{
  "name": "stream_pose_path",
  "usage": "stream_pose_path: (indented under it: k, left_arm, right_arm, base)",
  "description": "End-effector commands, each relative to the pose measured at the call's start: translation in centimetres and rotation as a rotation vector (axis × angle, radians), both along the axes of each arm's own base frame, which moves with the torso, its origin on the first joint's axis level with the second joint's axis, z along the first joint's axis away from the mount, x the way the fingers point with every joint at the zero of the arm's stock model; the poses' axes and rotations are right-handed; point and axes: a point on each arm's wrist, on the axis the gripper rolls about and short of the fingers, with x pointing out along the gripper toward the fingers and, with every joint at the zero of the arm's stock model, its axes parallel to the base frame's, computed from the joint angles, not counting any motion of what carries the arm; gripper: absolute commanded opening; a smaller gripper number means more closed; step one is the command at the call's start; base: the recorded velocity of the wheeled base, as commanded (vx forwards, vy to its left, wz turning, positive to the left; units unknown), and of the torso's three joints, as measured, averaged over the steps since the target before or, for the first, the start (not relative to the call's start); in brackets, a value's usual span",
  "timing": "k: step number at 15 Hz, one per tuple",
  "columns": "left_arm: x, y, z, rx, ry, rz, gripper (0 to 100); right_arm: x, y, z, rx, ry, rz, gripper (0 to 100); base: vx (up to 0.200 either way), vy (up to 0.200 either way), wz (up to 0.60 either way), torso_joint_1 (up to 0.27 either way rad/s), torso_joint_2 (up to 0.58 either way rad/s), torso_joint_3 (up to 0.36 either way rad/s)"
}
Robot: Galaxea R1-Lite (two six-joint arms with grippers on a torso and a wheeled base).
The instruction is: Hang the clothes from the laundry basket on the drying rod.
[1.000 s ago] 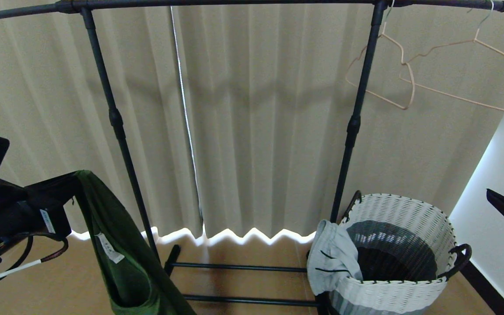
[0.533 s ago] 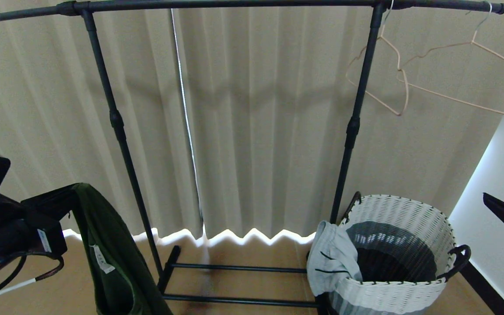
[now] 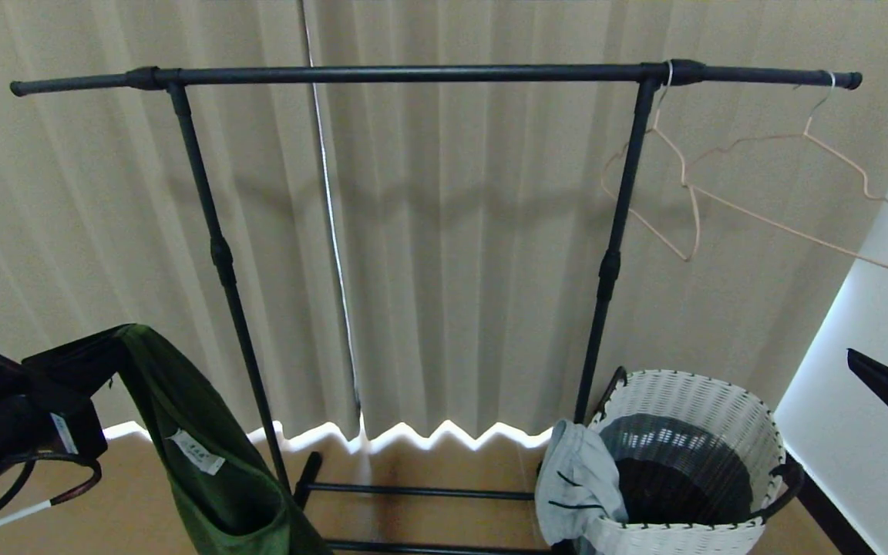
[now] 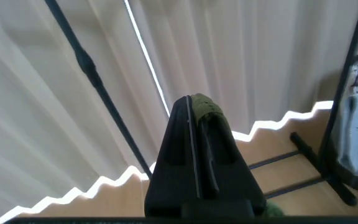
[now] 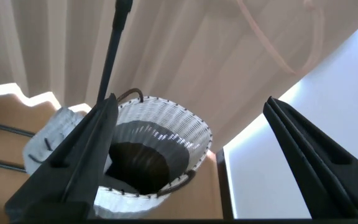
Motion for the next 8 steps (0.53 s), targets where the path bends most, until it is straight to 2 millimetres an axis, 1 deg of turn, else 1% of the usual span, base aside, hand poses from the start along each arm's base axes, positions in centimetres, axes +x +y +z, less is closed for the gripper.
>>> stream_pose_path:
  k: [1, 2, 3, 5, 8]
  left_arm:
    - [-0.31, 0.03, -0.09, 0.001, -0.002, 0.000, 0]
    - [-0.34, 0.03, -0.07, -0.001, -0.004, 0.000, 0]
    - [-0.51, 0.05, 0.06, -0.002, -0.013, 0.000, 0]
    - [-0.84, 0.09, 0.14, -0.003, -0.023, 0.000, 0]
    - [-0.97, 0.04, 0.07, -0.002, -0.024, -0.005, 0]
  right_arm:
    - [-0.18, 0.00, -0.52, 0.000, 0.013, 0.000, 100]
    - [-0.17, 0.00, -0.48, 0.000, 0.012, 0.000, 100]
    - [-0.12, 0.00, -0.36, 0.000, 0.009, 0.000, 100]
    - [-0.08, 0.00, -0.29, 0.000, 0.007, 0.000, 100]
    - [-0.10, 0.00, -0.23, 0.000, 0.004, 0.000, 100]
  base:
    - [0.000, 0.000, 0.00, 0.041, -0.50, -0.261]
    - [0.000, 0.000, 0.00, 0.178, -0.46, -0.237]
    - [0.000, 0.000, 0.00, 0.266, -0.25, -0.134]
    - [0.000, 0.000, 0.00, 0.156, -0.10, -0.073]
    - [0.000, 0.000, 0.00, 0.036, -0.02, -0.011]
